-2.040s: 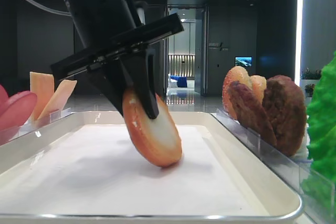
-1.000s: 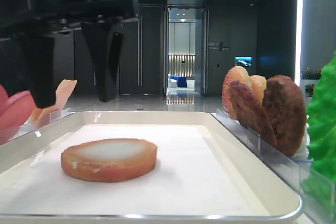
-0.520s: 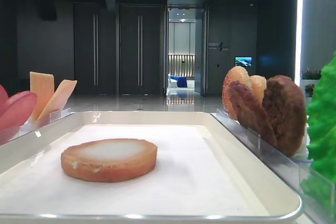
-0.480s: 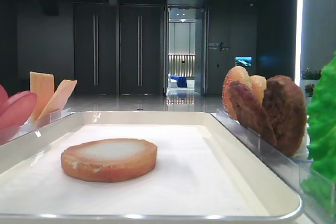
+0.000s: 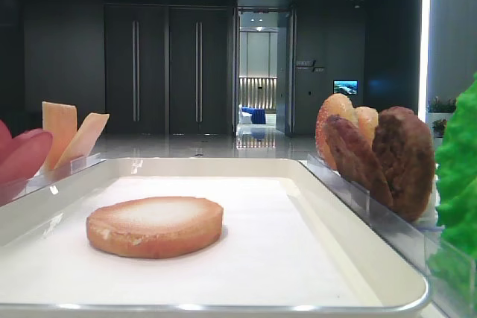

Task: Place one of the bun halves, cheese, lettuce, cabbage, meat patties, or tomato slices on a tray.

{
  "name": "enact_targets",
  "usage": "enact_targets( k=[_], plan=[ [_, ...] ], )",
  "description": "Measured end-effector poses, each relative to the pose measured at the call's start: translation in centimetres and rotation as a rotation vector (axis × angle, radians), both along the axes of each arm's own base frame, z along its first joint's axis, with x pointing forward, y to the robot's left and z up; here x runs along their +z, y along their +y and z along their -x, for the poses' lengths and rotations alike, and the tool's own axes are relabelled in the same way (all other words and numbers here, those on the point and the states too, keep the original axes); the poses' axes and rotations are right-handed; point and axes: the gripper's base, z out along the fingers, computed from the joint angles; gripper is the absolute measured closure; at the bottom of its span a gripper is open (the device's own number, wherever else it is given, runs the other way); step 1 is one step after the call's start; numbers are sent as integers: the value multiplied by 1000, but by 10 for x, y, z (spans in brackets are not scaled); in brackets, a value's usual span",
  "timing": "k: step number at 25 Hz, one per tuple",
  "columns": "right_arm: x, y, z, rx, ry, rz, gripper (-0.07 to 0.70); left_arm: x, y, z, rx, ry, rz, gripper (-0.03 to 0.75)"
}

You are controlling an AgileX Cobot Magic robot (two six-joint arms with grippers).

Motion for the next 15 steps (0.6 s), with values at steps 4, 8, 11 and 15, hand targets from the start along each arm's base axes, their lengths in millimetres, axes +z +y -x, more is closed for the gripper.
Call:
enact_targets(
  k=[4,8,11,15],
  plan=[
    [0,0,0,0,0,0,160,0,58,-7,80,5,-43,108],
    [0,0,0,0,0,0,160,3,75,5,63,7,-80,112],
    [0,0,0,0,0,0,160,5,76,43,75,-2,-81,147],
    [0,0,0,0,0,0,160,-5,76,116,108,-16,-52,170]
  ],
)
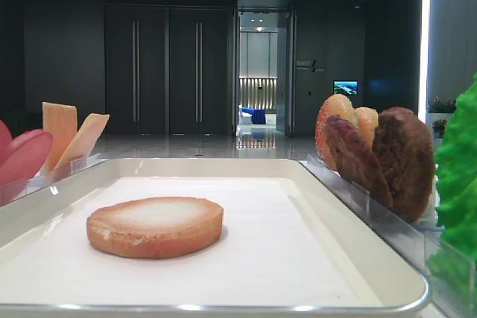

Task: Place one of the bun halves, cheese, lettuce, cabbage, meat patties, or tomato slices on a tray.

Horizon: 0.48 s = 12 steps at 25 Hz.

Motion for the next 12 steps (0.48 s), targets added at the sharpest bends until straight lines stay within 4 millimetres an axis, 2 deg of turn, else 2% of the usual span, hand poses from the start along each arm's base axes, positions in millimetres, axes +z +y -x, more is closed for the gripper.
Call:
enact_targets(
  k=[4,7,12],
  plan=[
    [0,0,0,0,0,0,160,-26,1,66,28,-34,17,174],
    [0,0,0,0,0,0,160,-38,1,104,38,-133,26,175],
    [0,0,0,0,0,0,160,-39,2,147,27,-400,34,175]
  ],
)
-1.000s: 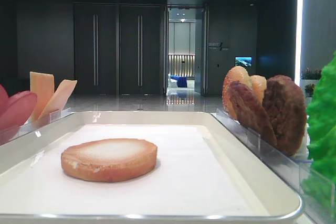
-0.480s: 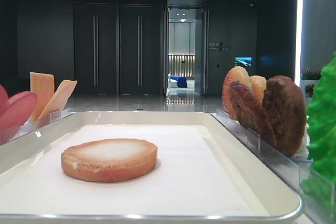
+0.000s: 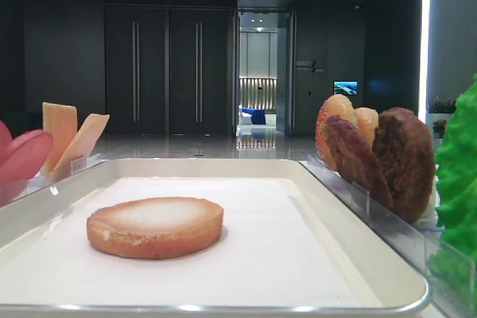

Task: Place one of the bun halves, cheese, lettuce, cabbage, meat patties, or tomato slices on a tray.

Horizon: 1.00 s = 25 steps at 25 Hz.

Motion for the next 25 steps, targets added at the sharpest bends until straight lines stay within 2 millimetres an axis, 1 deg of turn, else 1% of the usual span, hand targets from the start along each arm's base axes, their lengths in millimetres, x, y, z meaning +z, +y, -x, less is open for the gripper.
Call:
enact_targets(
  k=[6,10,25],
  plan=[
    [0,0,0,0,0,0,160,8,0,40,-92,-277,-71,175],
    [0,0,0,0,0,0,160,8,-2,56,-131,-387,-92,176],
    [0,0,0,1,0,-1,160,7,-2,57,-141,-386,-92,177]
  ],
)
